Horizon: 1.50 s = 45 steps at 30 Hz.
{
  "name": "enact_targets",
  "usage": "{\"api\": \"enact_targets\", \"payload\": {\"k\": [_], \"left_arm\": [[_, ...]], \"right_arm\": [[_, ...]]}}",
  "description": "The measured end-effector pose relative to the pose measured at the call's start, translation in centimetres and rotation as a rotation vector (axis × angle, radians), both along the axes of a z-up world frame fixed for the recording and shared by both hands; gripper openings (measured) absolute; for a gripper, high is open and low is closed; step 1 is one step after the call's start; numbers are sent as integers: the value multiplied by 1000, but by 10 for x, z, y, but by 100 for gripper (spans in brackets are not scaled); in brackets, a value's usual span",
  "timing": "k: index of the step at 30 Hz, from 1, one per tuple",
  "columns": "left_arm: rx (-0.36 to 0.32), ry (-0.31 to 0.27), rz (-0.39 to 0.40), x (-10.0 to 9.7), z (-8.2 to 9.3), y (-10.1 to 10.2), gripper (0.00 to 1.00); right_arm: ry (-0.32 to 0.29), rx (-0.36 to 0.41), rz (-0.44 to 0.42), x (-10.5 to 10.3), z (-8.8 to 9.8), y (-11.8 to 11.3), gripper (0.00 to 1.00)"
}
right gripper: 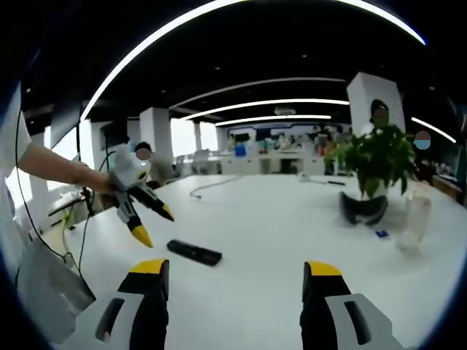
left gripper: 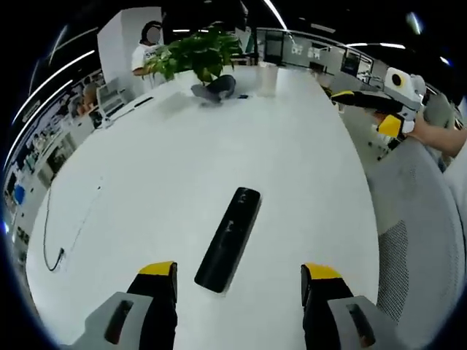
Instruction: Press the specified remote control buttons in sequence, fully releasing each button before pressing the next.
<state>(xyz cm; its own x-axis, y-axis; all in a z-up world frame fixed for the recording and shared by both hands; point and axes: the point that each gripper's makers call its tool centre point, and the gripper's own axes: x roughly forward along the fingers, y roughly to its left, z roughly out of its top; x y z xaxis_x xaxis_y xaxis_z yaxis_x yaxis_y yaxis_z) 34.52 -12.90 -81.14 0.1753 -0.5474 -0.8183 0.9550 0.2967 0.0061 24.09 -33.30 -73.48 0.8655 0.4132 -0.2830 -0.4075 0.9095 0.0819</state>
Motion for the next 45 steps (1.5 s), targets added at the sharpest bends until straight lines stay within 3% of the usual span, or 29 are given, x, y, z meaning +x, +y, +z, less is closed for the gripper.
{"api": "enact_targets", "payload": {"k": [5, 24, 41, 45], "left_arm": [[56, -10, -45, 9, -7, -3, 71], [108, 67, -72, 19, -40, -13, 71], [175, 72, -131, 26, -57, -20, 69], [242, 36, -208, 25, -63, -12, 67]], "right_arm": [[0, 2, -7, 0, 0, -1, 73], [12, 1, -22, 1, -3, -5, 73], [12, 9, -28, 2, -3, -6, 73], [17, 12, -37, 2, -4, -8, 73]]}}
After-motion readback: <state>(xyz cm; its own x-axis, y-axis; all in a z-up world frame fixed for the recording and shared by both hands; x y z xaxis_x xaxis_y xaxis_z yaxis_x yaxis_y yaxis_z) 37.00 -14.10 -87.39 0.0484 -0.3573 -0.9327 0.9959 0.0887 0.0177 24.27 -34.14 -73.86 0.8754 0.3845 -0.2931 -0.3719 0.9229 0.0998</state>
